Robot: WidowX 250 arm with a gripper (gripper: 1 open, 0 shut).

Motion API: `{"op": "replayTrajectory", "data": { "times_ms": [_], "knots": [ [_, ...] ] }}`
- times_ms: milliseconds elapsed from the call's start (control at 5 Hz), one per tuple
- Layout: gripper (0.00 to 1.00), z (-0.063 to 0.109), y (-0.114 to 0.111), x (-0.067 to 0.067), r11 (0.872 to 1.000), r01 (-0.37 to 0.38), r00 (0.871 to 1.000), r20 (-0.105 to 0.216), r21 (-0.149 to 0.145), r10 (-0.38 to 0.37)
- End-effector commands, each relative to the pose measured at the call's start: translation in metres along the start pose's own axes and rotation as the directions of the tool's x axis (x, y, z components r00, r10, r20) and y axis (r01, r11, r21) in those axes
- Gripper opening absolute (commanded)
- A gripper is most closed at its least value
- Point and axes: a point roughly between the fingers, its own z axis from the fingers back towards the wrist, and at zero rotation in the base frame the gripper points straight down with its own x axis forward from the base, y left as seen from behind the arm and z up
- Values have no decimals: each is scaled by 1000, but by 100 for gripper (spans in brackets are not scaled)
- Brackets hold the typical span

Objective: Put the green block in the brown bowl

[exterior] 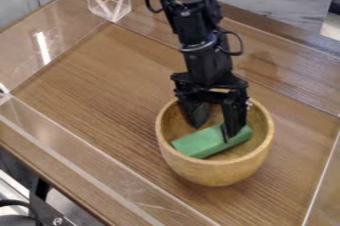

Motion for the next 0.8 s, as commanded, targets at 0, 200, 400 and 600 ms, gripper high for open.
{"op": "replayTrajectory", "data": {
  "times_ms": [0, 200, 400, 600],
  "knots": [
    [100, 9, 8, 6, 1000, -2, 1000, 26, 10, 1],
    [100, 10, 10, 7, 1000, -7, 1000, 25, 7, 7],
    [100, 10, 11, 8, 1000, -13, 1000, 25, 5, 13],
    [100, 9, 13, 9, 1000, -20, 999, 25, 2, 20]
  ]
}}
